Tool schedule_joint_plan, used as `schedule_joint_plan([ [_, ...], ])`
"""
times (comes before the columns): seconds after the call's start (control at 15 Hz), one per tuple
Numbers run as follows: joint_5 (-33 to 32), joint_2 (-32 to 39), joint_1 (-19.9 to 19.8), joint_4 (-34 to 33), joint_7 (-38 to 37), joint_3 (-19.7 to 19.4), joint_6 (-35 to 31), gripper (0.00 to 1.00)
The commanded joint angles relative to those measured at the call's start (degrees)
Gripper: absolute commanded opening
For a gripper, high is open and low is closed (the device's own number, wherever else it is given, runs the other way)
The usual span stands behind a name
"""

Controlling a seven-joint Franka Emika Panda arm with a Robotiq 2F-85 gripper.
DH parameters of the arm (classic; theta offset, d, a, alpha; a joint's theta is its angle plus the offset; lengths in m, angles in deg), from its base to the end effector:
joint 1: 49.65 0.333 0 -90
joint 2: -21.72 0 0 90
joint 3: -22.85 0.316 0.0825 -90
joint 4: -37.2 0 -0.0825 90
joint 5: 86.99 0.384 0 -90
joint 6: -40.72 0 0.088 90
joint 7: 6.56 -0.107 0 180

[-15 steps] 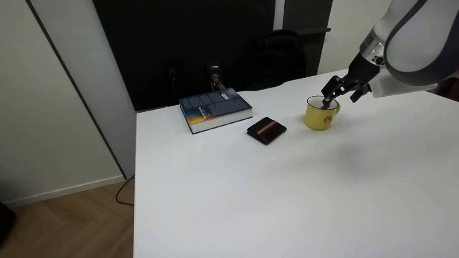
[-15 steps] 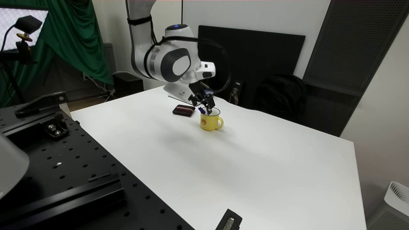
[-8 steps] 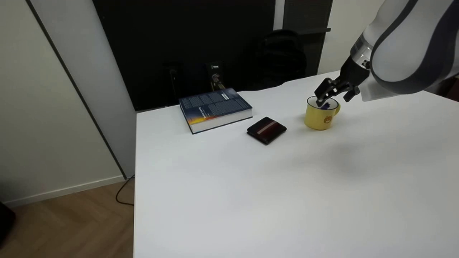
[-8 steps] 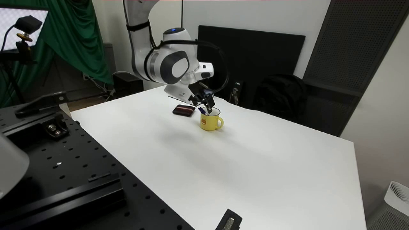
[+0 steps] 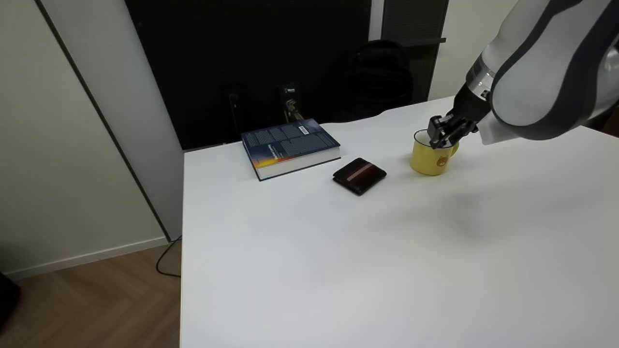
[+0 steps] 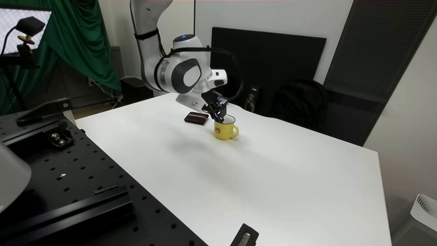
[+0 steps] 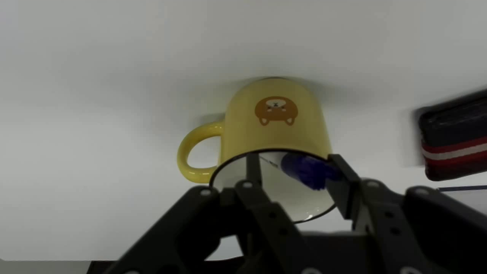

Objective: Pick the pen from the table, put it in the cup, place it back on the table then put it in the cup again

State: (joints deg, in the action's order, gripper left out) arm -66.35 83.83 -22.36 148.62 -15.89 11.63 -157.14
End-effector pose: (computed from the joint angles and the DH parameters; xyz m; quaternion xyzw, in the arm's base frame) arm 0.5599 0.1166 -0.0096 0.9676 -0.0531 0.2444 0.0353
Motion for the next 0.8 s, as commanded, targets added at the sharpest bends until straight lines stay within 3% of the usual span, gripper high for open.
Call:
schedule_joint_plan([
  [0.0,1.5,1.2,1.5,-1.4,-0.1,-1.4,-0.2,0.19],
  [0.2,2.0,1.2,1.7,-1.1,-0.1,-1.6,-0.1,0.01],
  [0.33,1.9,0.8,1.3,-0.7,-0.1,-1.4,-0.1,0.06],
  [0.73,2.0,-1.2,0.9,0.1,0.2,-2.1,0.5,0.06],
])
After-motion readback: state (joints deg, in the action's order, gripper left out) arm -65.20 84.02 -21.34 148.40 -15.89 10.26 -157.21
